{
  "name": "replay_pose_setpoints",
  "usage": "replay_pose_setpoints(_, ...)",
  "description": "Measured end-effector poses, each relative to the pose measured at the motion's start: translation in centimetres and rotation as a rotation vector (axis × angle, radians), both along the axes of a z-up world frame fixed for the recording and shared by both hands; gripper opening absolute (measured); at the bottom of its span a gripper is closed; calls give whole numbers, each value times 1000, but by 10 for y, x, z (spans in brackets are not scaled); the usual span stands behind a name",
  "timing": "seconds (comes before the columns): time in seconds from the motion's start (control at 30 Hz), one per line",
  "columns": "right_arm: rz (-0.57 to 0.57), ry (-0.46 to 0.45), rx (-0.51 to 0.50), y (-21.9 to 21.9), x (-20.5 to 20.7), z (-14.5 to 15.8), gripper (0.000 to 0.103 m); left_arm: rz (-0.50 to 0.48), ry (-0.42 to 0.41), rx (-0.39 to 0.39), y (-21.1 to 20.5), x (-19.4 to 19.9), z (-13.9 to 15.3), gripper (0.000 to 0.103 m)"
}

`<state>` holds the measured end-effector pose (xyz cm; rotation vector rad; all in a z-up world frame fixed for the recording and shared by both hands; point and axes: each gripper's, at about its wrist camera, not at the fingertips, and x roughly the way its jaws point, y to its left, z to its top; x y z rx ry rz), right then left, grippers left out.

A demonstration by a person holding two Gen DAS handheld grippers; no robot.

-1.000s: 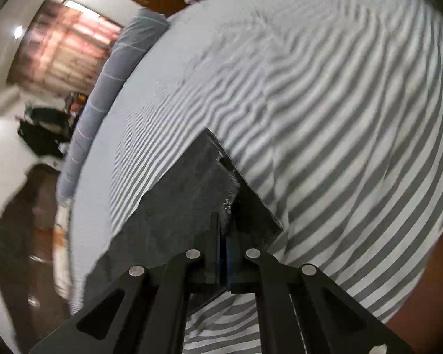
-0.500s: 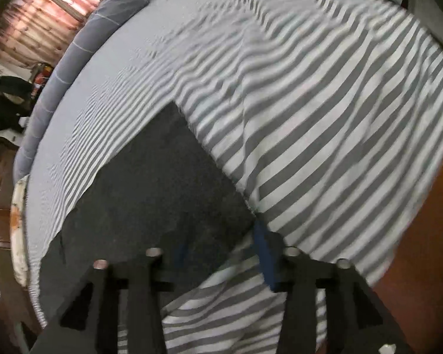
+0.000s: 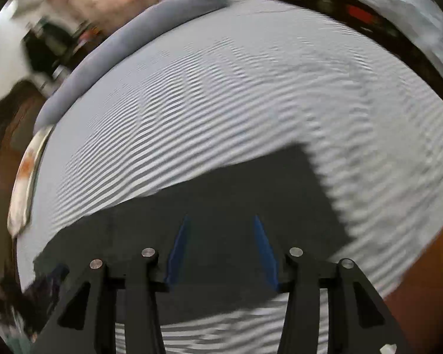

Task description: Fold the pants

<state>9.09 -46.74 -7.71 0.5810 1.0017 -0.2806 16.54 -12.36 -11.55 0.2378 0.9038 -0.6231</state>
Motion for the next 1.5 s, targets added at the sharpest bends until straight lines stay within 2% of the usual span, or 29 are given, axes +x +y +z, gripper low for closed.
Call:
replay_pose_setpoints(0.2, 250, 44, 29, 90, 94, -7, 45, 54, -6, 25, 21, 45, -18, 17)
replay_pose_setpoints(0.4, 424, 105, 60, 162, 165, -26, 45, 67, 82, 35, 34, 55, -52, 17)
replay_pose_setpoints(0.43, 445, 112, 59, 173, 174, -29, 45, 70, 111, 40, 37, 52, -58, 16)
replay_pose_setpoints(0.53, 515, 140, 57, 202, 199, -44, 45, 71, 115, 15, 43, 41, -60, 16)
replay_pose_setpoints(0.67, 576, 169, 45, 229, 219, -61, 45, 96, 161, -23, 51, 42, -62, 16)
replay_pose_setpoints(0.77, 590, 190, 40, 241, 230, -73, 45, 90, 137, -3, 51, 35, -63, 16)
replay_pose_setpoints(0.87, 589, 211, 58, 242, 234, -82, 49, 91, 118, 2, 51, 29, -64, 16)
replay_pose_setpoints(0.93, 606, 224, 118, 241, 231, -87, 50, 90, 116, -7, 53, 27, -63, 16)
replay_pose_setpoints(0.97, 626, 216, 130, 241, 227, -85, 45, 88, 114, -11, 53, 28, -63, 16)
replay_pose_setpoints(1.0, 663, 198, 151, 242, 221, -82, 35, 90, 116, -22, 55, 27, -63, 16)
replay_pose_setpoints(1.03, 681, 192, 160, 242, 215, -80, 16, 93, 119, -36, 58, 27, -63, 16)
replay_pose_setpoints(1.07, 685, 187, 155, 241, 209, -78, 11, 98, 123, -57, 61, 28, -62, 16)
replay_pose_setpoints(1.17, 687, 133, 169, 239, 187, -71, 7, 131, 119, -91, 72, 29, -52, 16)
replay_pose_setpoints(1.3, 711, 105, 139, 249, 159, -68, 6, 180, 31, -192, 87, 28, -20, 16)
replay_pose_setpoints(1.4, 730, 125, 120, 260, 143, -77, 6, 193, 95, -281, 94, 34, -17, 16)
replay_pose_setpoints(1.5, 727, 137, 115, 265, 133, -86, 7, 219, 168, -297, 95, 42, -27, 16)
